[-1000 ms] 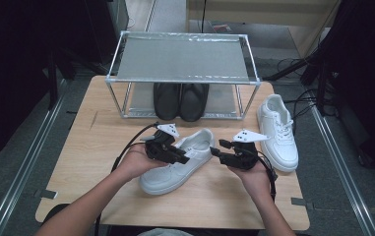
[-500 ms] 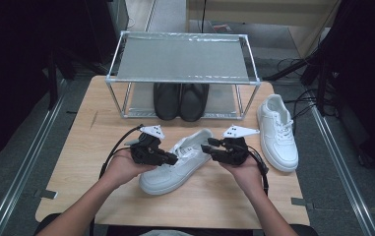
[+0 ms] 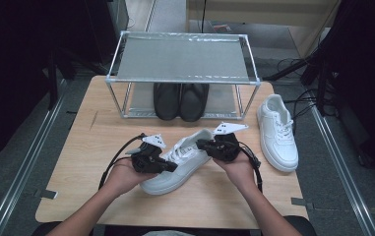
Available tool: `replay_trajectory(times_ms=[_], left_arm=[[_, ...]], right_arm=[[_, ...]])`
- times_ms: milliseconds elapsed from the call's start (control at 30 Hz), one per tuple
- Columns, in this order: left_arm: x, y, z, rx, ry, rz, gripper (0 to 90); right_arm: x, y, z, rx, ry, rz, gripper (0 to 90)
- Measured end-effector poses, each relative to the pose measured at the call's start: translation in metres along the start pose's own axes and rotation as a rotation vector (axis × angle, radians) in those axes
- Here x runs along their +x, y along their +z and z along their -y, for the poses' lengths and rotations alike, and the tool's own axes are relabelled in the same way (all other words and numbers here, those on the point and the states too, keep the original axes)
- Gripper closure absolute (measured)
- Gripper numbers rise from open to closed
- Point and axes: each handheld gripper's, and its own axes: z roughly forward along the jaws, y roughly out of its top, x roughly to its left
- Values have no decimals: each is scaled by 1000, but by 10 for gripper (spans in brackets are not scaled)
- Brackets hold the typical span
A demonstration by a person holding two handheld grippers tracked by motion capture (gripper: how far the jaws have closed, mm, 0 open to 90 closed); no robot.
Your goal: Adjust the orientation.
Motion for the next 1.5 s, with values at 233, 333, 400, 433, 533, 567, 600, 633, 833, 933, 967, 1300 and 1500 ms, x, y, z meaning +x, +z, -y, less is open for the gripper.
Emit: replay_trajectory(times_ms=[233,333,400,433,533,567,600,633,833,933,967,1300,1500], left_arm=[[0,2,1,-6,-6,-18,900],[0,3,1,-1,11,-32,900],[-1,4,0,6,24,-46,900],[-1,4,0,7,24,-47,900],[1,4,0,8,19,-38,900],[2,5,0,9,15,-34,900],[3,5,0,13,16,-31,900],[4,5,0,16,18,-25,900],[8,6,-2,18,15,-21,900],[10,6,-2,17,11,-8,900],[11,6,-3,18,16,-8,900],[19,6,-8,21,24,-28,900],[31,5,-13,12,13,-40,900]], right_arm=[[4,5,-2,31,-10,-28,900],[3,4,-1,32,0,-37,900],[3,5,-1,31,5,-40,900],[3,5,-1,31,7,-41,900],[3,5,-1,32,9,-40,900],[3,5,0,32,9,-40,900],[4,4,0,32,11,-39,900],[4,4,0,31,12,-40,900],[4,2,2,31,16,-38,900],[5,0,4,35,19,-37,900],[5,0,4,33,16,-34,900],[12,-9,10,46,27,-21,900],[20,-12,14,54,26,-39,900]])
